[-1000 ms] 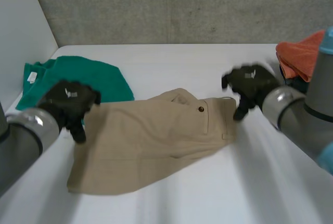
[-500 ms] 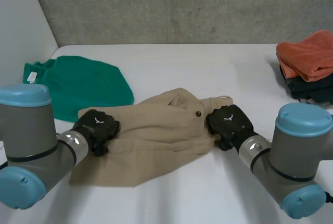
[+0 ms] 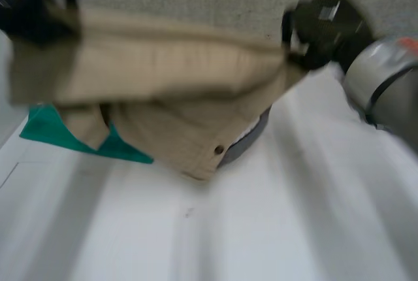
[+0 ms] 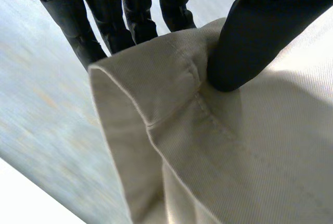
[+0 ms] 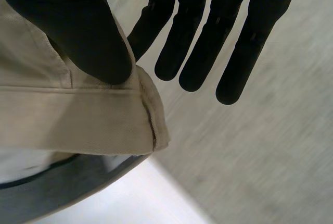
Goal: Fold the laundry.
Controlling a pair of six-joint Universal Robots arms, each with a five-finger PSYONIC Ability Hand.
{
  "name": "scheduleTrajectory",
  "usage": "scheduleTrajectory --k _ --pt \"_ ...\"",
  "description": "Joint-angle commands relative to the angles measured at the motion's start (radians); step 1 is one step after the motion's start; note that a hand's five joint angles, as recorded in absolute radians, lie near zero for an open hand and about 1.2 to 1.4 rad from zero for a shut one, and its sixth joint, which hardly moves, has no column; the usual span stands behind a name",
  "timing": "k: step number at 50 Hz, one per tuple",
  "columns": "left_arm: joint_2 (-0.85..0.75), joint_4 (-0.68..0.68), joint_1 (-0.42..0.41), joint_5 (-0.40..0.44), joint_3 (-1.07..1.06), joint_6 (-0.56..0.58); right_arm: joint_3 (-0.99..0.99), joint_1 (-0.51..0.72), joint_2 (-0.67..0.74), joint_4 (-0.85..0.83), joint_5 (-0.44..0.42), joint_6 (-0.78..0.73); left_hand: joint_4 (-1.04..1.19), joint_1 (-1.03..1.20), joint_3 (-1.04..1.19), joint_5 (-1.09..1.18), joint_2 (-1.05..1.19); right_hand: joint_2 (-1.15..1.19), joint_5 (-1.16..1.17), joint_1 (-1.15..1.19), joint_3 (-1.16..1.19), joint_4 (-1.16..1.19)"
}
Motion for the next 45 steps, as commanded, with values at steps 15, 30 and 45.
scheduleTrajectory --k 15,30,45 --pt "-0.342 -0.172 0.009 0.032 0.324 -0.102 -0.313 -0.037 0.119 0.154 -0.051 0.152 0.2 0.294 0.212 0.249 0.207 0.218 0.236 0.298 0.21 0.203" --pt "-0.842 0.257 -0.115 -0.052 0.2 -0.125 -0.198 0.006 0.584 -0.322 0.121 -0.15 0.148 0.242 0.159 0.197 0.155 0.218 0.236 0.298 0.21 0.203" --pt "-1.014 0.476 -0.135 -0.159 0.494 0.027 -0.261 0.042 0.669 -0.546 0.301 -0.126 0.189 0.283 0.2 0.238 0.196 0.075 0.093 0.155 0.067 0.06"
